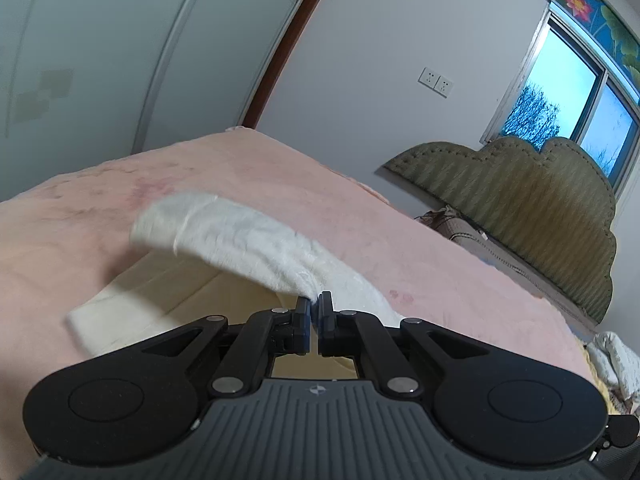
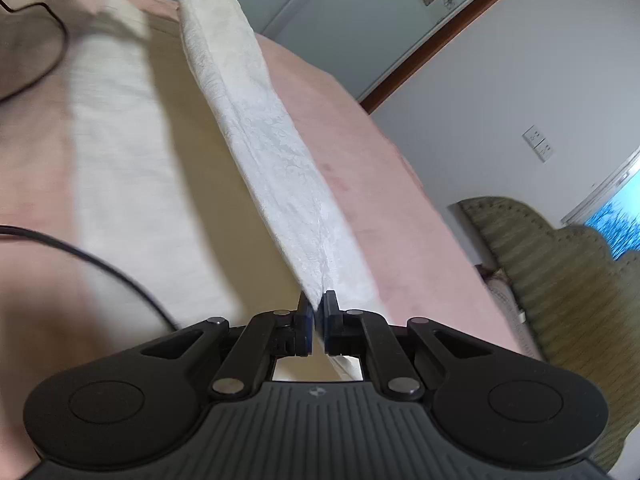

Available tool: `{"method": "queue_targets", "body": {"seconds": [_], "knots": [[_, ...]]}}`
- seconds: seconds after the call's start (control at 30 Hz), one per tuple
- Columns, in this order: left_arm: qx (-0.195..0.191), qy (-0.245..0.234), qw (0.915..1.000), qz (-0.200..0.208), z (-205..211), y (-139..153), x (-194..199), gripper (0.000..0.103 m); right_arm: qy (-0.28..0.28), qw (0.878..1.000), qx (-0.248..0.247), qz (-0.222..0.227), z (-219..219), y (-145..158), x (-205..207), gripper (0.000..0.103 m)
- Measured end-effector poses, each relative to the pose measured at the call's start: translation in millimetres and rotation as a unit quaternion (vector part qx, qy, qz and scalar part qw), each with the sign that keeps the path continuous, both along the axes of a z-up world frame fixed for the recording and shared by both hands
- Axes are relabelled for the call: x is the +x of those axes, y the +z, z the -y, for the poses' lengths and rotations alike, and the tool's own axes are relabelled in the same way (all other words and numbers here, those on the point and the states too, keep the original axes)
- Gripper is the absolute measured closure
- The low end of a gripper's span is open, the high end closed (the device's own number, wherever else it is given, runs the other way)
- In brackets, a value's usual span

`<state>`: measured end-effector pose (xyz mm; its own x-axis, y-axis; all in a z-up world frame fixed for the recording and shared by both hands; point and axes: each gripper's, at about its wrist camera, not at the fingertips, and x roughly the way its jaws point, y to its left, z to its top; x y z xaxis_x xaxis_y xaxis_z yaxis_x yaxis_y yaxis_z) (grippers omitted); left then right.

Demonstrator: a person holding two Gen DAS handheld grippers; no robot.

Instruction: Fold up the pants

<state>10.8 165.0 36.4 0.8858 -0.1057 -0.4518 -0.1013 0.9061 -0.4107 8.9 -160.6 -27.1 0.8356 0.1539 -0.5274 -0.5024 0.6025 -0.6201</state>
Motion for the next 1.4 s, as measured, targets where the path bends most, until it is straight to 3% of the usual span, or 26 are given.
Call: {"method": "queue_targets", "body": {"seconds": [0.2, 0.3, 0.47, 0.6, 0.67, 0.8, 1.0, 1.03, 1.13, 1.27, 1.33, 1.4], "knots": [[-0.009, 0.003, 0.998, -0.062, -9, -23, -15, 0.099, -0.008, 0.999, 0.024, -0.031, -3, -13, -20, 0.098], [-0.007, 0.01, 0.9977, -0.067, -13, -25, -21, 0.099, -0.006, 0.999, 0.025, -0.034, -6, -17, -31, 0.098], [0.047, 0.017, 0.9979, -0.041, -7, -19, -28, 0.099, 0.005, 0.997, 0.056, -0.051, -9, -16, -54, 0.098], [0.073, 0.018, 0.9925, -0.096, -2, -37, -15, 0.099, 0.011, 0.996, 0.052, -0.065, -11, -22, -54, 0.098], [0.065, 0.02, 0.9919, -0.107, -6, -44, -15, 0.098, 0.008, 0.996, 0.063, -0.069, -10, -20, -57, 0.098], [0.075, 0.019, 0.9903, -0.115, -8, -48, -15, 0.095, -0.002, 0.993, 0.083, -0.081, -8, -21, -51, 0.097], [0.117, 0.025, 0.9852, -0.123, -3, -37, -24, 0.072, -0.021, 0.995, 0.08, -0.051, -8, -22, -64, 0.089], [0.124, 0.03, 0.9844, -0.121, -3, -34, -27, 0.072, -0.024, 0.994, 0.088, -0.054, -4, -18, -68, 0.087], [0.142, 0.047, 0.9828, -0.109, -2, -24, -37, 0.073, -0.033, 0.983, 0.157, -0.085, 24, 0, -77, 0.086], [0.144, 0.051, 0.9854, -0.076, 6, -6, -43, 0.073, -0.111, 0.964, 0.234, -0.061, 72, 14, -78, 0.086], [0.139, 0.024, 0.9886, -0.054, 20, 0, -36, 0.072, -0.182, 0.941, 0.283, -0.045, 104, 14, -74, 0.086], [0.132, -0.02, 0.9899, -0.046, 41, 1, -22, 0.072, -0.258, 0.905, 0.336, -0.042, 142, 7, -71, 0.086]]}}
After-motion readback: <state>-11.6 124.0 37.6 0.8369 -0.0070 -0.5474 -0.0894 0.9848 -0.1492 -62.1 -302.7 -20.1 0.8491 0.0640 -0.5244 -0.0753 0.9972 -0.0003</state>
